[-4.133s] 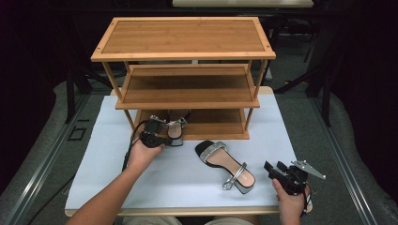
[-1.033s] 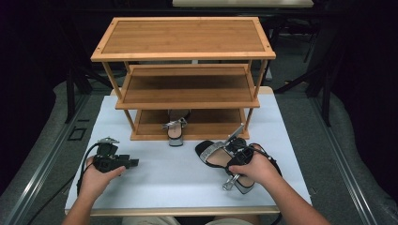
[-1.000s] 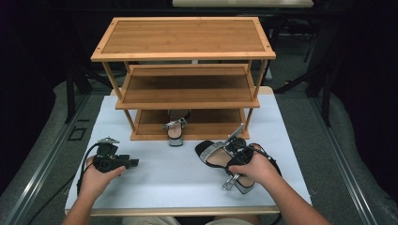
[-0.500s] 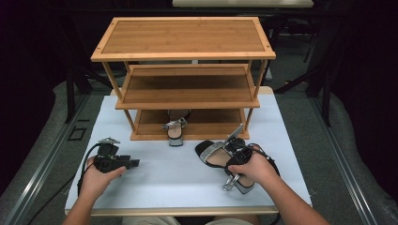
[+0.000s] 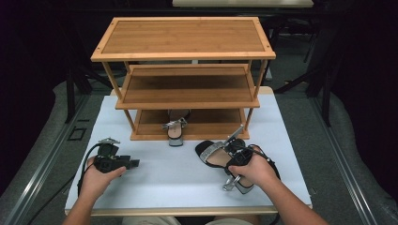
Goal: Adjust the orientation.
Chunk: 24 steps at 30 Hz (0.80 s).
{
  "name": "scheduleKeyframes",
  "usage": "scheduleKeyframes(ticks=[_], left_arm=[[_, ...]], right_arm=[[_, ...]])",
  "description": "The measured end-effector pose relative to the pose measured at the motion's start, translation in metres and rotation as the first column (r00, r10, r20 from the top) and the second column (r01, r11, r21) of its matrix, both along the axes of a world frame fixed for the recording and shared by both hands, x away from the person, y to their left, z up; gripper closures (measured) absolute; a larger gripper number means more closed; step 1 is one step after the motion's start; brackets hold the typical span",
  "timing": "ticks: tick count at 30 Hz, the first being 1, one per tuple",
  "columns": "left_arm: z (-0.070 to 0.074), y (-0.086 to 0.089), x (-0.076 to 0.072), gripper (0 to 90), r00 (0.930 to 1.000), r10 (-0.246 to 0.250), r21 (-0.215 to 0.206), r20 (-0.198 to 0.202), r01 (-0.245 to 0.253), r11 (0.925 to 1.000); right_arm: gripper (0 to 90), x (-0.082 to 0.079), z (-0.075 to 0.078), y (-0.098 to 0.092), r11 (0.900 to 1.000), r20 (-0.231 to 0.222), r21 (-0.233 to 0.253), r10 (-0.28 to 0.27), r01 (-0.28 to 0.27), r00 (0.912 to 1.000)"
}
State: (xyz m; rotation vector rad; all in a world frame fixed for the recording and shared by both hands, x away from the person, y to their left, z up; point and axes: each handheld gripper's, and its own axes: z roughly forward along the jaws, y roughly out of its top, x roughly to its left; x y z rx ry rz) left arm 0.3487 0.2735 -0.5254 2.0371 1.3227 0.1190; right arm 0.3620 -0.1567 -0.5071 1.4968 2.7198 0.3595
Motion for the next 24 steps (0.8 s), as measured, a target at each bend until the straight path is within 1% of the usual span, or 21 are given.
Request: scheduleKeyframes(ticks=[1,3,6,7,10,12,14,16,17,18,22,23,24], left_arm=[[0.000,0.000,0.000,45.8,1.0000,0.000,0.000,0.000,0.000,1.0000],[0.000,0.001,0.001,45.8,1.0000,-0.003,0.000,-0.004,0.003,1.0000],[-0.002,0.000,0.002,45.8,1.0000,0.003,-0.004,0.000,-0.003,1.0000],[-0.001,0.000,0.002,45.8,1.0000,-0.002,-0.004,-0.008,0.002,1.0000],[-0.003,-0.001,0.003,45.8,0.9999,-0.008,-0.002,-0.010,0.008,1.0000],[-0.004,0.000,0.004,45.8,1.0000,-0.004,-0.001,-0.006,0.004,1.0000],[-0.004,0.001,0.004,45.8,1.0000,-0.001,-0.004,-0.005,0.001,1.0000],[-0.004,0.001,0.004,45.8,1.0000,0.001,-0.003,-0.008,-0.002,1.0000],[-0.005,0.001,0.004,45.8,0.9999,-0.003,0.000,-0.014,0.003,1.0000],[-0.004,0.001,0.004,45.8,0.9999,-0.004,0.002,-0.015,0.004,1.0000],[-0.004,-0.002,0.003,45.8,1.0000,-0.007,-0.005,-0.003,0.007,1.0000],[-0.004,-0.002,0.003,45.8,0.9999,-0.008,-0.006,-0.007,0.008,0.9999],[-0.005,-0.002,0.003,45.8,0.9999,-0.011,-0.005,-0.011,0.011,0.9999]], right_arm=[[41.9,0.000,0.000,0.000,1.000,0.000,0.000,0.000,0.000,1.0000],[42.0,-0.002,0.001,-0.001,1.000,-0.004,0.000,-0.020,0.020,0.9998],[42.0,-0.003,0.000,-0.003,1.000,0.005,0.001,-0.019,0.019,0.9998],[42.0,-0.003,0.000,-0.005,1.000,0.006,0.000,-0.011,0.011,0.9999],[42.0,-0.005,0.001,-0.009,1.000,-0.003,0.010,-0.028,0.028,0.9996],[42.0,-0.005,0.002,-0.012,1.000,0.003,0.009,-0.028,0.028,0.9996],[42.1,-0.005,0.004,-0.017,0.998,-0.001,0.026,-0.048,0.048,0.9988],[42.1,-0.005,0.005,-0.020,0.998,0.002,0.033,-0.056,0.056,0.9984],[42.0,-0.004,0.006,-0.025,0.996,-0.003,0.048,-0.080,0.080,0.9968],[42.1,-0.004,0.006,-0.026,0.995,0.003,0.056,-0.087,0.087,0.9962],[42.1,-0.004,0.009,-0.030,0.993,0.010,0.062,-0.102,0.101,0.9948],[42.1,-0.005,0.010,-0.031,0.992,0.009,0.072,-0.109,0.108,0.9940],[42.1,-0.005,0.011,-0.032,0.992,0.003,0.070,-0.110,0.109,0.9940]])
